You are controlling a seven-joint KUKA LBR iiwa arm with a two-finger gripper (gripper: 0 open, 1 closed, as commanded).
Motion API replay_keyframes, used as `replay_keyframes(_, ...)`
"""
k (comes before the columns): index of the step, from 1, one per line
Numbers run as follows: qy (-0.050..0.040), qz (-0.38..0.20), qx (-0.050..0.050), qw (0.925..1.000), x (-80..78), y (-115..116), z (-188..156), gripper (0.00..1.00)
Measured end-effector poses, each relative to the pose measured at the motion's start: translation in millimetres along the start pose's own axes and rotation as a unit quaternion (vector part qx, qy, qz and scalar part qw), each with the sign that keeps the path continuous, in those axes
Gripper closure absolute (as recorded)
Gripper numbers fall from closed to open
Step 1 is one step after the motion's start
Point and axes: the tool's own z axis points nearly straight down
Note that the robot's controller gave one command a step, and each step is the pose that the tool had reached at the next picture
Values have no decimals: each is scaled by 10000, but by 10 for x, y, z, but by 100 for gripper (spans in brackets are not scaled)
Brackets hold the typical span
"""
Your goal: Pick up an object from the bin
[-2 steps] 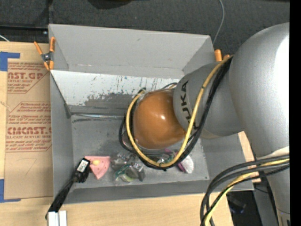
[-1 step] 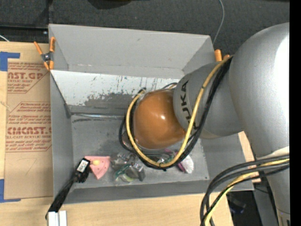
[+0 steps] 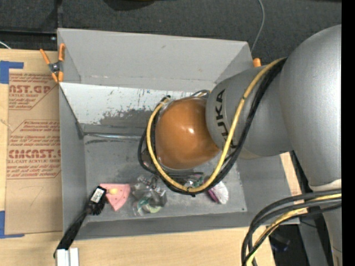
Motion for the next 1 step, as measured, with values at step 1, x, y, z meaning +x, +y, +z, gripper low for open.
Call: replay_keyframes(1,-25,44,25,10000,-64,-166,-916,100)
